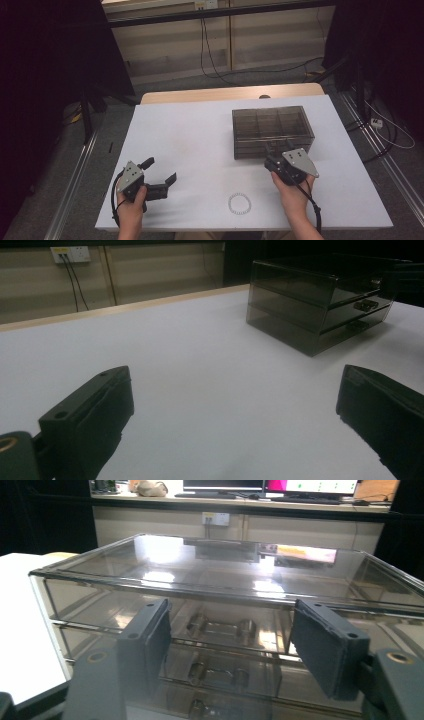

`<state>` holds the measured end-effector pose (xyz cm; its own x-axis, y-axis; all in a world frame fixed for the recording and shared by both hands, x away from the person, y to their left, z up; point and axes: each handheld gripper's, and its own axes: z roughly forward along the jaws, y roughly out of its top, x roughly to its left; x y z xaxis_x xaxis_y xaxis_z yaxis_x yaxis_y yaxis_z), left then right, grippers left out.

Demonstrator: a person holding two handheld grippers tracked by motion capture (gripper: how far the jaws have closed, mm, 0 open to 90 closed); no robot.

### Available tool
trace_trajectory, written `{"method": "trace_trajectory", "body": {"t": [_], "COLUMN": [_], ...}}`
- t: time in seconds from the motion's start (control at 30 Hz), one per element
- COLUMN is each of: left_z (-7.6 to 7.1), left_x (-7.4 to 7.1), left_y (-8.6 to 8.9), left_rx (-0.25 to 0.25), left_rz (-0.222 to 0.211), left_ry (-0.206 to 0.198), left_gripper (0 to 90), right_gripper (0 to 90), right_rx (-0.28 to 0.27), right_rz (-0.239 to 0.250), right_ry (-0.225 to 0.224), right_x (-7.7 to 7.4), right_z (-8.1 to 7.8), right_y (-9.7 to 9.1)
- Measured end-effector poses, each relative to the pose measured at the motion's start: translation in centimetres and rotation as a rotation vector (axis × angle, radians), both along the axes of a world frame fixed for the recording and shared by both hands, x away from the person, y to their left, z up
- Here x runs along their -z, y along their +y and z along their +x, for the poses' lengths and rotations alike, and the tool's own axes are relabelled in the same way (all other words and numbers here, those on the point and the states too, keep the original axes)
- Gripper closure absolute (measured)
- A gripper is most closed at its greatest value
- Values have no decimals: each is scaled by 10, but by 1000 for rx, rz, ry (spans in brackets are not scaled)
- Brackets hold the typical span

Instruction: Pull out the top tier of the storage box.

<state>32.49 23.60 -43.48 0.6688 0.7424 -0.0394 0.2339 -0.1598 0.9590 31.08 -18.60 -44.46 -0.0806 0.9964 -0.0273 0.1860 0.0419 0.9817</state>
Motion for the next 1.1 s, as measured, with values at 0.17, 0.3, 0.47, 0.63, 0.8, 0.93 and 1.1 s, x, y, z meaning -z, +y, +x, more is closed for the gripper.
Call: {"method": "trace_trajectory", "body": {"t": [0.17,0.3,0.47,0.63,0.8,0.93,1.1], "left_z": [0,0,0,0,1,0,0], "left_x": [0,0,0,1,1,1,1], "left_y": [0,0,0,0,0,-1,-1], "left_rx": [2,1,-2,-1,-3,-3,-2], "left_rz": [4,6,8,9,13,12,15], "left_ry": [0,-2,-3,1,0,0,0], "left_gripper": [22,23,23,23,23,23,23], "right_gripper": [352,420,451,464,555,555,555], "right_rx": [25,26,36,26,11,9,6], "right_rz": [-3,-5,-1,-9,-5,-6,-7], "right_ry": [-4,-6,-16,-17,-20,-20,-20], "right_x": [2,3,5,5,5,5,5], "right_z": [0,0,1,1,1,1,1], "right_y": [2,3,4,7,7,6,6]}}
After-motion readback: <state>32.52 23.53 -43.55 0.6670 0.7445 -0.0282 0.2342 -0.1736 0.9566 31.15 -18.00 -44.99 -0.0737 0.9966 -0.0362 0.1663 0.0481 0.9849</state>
